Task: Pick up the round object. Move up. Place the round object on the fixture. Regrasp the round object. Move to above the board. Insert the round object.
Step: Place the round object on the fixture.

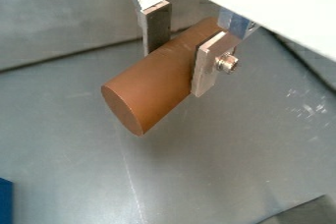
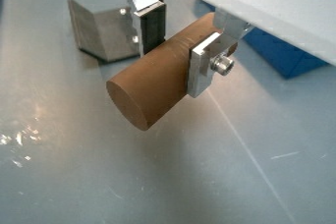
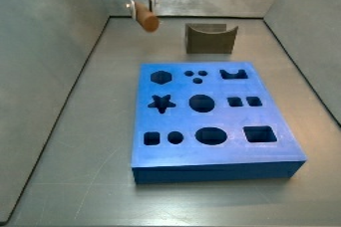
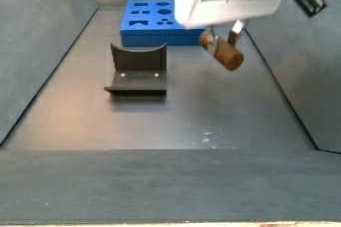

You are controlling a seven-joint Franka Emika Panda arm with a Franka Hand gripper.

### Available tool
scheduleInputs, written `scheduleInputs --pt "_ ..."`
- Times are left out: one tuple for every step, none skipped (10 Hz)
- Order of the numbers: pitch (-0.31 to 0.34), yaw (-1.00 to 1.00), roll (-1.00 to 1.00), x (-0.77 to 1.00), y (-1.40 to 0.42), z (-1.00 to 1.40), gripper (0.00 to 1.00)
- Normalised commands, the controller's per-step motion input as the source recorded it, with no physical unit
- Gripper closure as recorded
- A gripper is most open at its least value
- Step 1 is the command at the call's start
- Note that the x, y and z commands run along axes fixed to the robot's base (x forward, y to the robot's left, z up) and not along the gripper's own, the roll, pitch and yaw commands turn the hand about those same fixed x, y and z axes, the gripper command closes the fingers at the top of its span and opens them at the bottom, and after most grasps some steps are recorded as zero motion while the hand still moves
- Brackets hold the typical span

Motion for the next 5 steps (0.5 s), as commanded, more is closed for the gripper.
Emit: scheduleInputs --pt "0.057 -0.01 0.01 -0.02 0.0 1.0 1.0" --pt "0.058 -0.01 0.01 -0.03 0.0 1.0 1.0" --pt "0.059 -0.01 0.01 -0.03 0.0 1.0 1.0" --pt "0.067 -0.01 0.01 -0.03 0.0 0.89 1.0" --pt "0.076 -0.01 0.01 -0.02 0.0 0.73 1.0"
